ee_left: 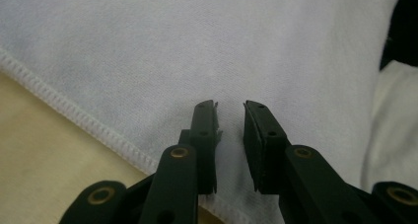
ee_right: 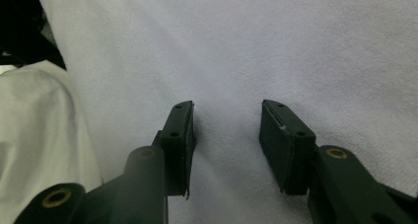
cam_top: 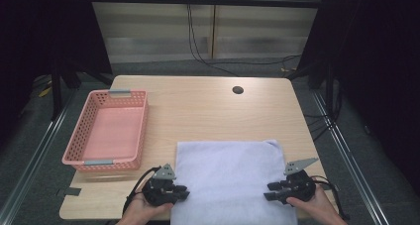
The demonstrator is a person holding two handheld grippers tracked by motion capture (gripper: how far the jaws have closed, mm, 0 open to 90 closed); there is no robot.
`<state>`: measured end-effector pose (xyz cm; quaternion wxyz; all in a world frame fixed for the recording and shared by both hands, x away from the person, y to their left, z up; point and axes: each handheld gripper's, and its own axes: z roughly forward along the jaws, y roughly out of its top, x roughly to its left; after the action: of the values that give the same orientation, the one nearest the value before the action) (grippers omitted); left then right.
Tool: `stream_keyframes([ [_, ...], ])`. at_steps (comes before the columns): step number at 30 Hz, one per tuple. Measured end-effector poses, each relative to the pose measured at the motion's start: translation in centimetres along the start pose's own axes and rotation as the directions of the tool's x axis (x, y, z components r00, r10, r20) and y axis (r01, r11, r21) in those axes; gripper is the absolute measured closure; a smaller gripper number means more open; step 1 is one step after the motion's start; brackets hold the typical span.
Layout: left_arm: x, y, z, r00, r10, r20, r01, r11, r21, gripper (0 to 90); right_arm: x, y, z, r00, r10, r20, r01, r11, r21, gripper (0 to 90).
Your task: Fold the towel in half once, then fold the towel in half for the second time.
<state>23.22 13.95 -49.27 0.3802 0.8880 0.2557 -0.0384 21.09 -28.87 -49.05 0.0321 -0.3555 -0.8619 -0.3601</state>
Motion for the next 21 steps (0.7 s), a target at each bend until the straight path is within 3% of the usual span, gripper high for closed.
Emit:
stream_keyframes([
  [3, 0.3, 0.4, -0.2, 1.0, -0.007, -0.003, 0.007, 0.9999, -0.012, 71.1, 0.3, 0.0, -0.2, 1.0, -0.002, 0.0, 0.002, 1.0, 0.005, 58.0],
  [6, 1.5, 1.9, -0.5, 0.9993, -0.016, -0.035, 0.013, 0.9969, -0.077, 68.4, -0.5, 0.8, -0.9, 0.9989, -0.006, 0.047, 0.01, 0.996, -0.083, 58.0],
  [10, 3.1, 4.2, -0.5, 0.9982, -0.023, -0.055, 0.016, 0.9903, -0.138, 66.5, -2.3, 2.4, -2.7, 0.9917, 0.008, 0.129, 0.015, 0.984, -0.178, 60.1],
  [15, 5.4, 6.8, 1.3, 0.9951, -0.037, -0.092, 0.023, 0.9879, -0.154, 65.5, -5.7, 4.7, -4.1, 0.9744, 0.041, 0.221, 0.017, 0.967, -0.254, 68.4],
  [18, 7.0, 8.1, 2.3, 0.9928, -0.068, -0.099, 0.052, 0.9853, -0.163, 64.8, -7.8, 6.1, -3.7, 0.9701, 0.054, 0.237, 0.01, 0.966, -0.26, 73.1],
  [21, 8.1, 8.3, 2.8, 0.9877, -0.103, -0.118, 0.08, 0.9792, -0.187, 63.6, -9.0, 7.0, -2.9, 0.9676, 0.054, 0.247, 0.007, 0.971, -0.238, 73.7],
])
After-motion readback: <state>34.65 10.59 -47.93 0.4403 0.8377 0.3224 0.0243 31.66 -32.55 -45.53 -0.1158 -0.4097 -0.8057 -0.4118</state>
